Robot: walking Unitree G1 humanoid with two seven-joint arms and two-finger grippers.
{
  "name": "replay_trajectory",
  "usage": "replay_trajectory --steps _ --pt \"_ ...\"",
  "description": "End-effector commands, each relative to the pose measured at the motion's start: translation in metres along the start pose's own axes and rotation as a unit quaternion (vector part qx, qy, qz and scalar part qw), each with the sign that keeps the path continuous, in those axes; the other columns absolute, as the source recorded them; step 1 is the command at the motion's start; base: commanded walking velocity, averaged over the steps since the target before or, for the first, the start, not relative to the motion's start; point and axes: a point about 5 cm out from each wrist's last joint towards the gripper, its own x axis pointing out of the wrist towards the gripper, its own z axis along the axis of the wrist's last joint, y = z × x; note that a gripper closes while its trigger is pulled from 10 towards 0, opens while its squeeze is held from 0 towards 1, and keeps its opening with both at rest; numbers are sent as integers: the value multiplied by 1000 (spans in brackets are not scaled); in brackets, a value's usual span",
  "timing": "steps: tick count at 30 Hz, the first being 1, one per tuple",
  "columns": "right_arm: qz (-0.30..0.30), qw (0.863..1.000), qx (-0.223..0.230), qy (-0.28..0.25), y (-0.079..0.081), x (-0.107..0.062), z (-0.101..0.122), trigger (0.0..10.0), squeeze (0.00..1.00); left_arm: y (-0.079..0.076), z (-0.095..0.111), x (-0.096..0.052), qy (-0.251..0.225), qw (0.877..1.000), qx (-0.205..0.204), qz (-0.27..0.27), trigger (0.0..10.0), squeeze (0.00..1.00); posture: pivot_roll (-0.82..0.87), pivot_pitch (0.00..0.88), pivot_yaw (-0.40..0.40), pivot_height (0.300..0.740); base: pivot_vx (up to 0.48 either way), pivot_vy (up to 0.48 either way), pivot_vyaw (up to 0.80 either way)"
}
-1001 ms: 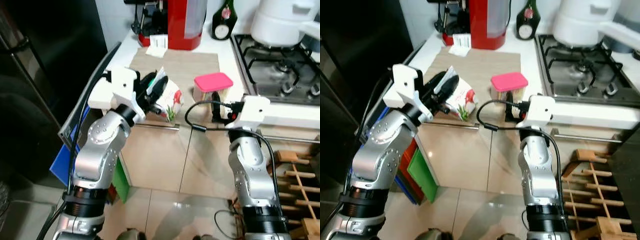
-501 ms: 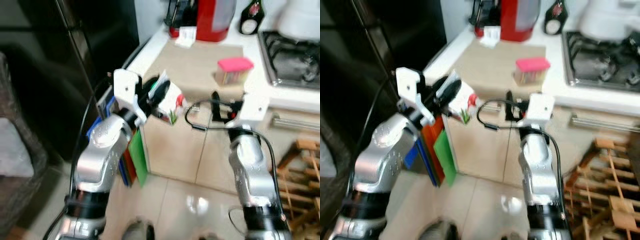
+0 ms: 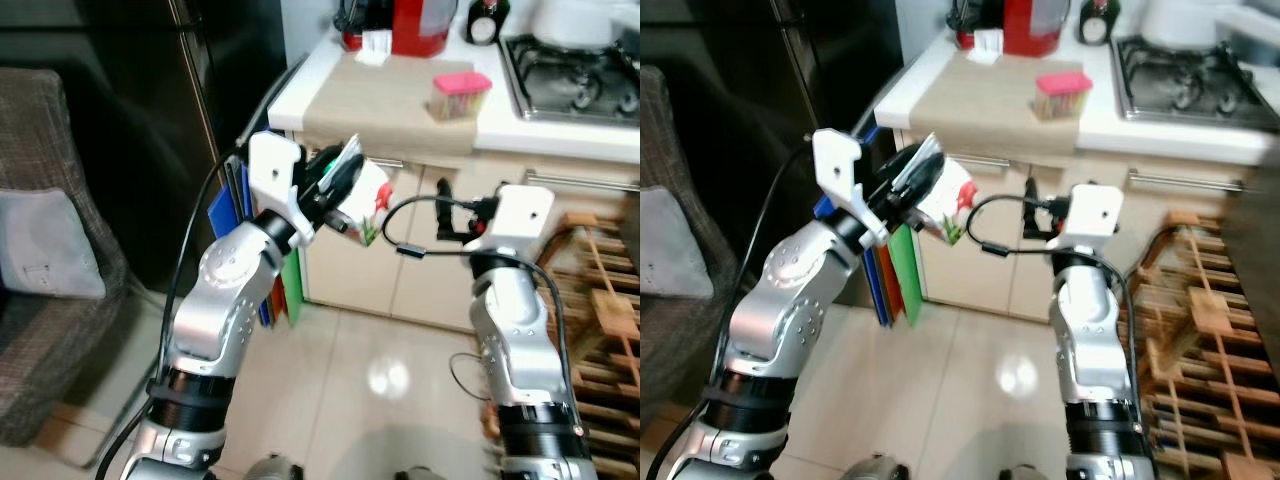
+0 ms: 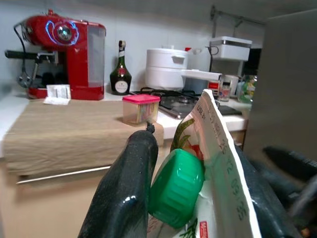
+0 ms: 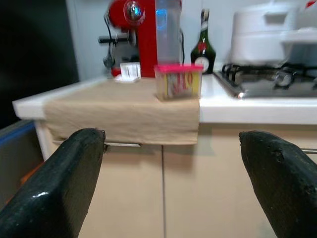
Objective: Restocking fridge
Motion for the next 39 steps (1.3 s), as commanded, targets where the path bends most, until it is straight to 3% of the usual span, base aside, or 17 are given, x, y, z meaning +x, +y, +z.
replay_trajectory --steps 1,15,23,39 --pt "4 1000 -4 -4 2 2 2 10000 0 0 4 1 -11 1000 1 1 10000 0 -12 0 53 732 -319 0 0" --pt "16 1000 4 2 10 1 -1 10000 0 7 -1 -6 0 1000 5 12 10000 0 6 0 42 732 -173 -30 0" --pt "18 1000 1 3 10 -1 -1 10000 0 0 -4 -4 -2 1000 11 -1 10000 0 -2 0 42 732 288 -382 0" --pt "19 1000 0 6 12 -4 -5 10000 0 7 -16 -3 26 999 36 -1 10000 0 -17 0 68 732 289 -380 0"
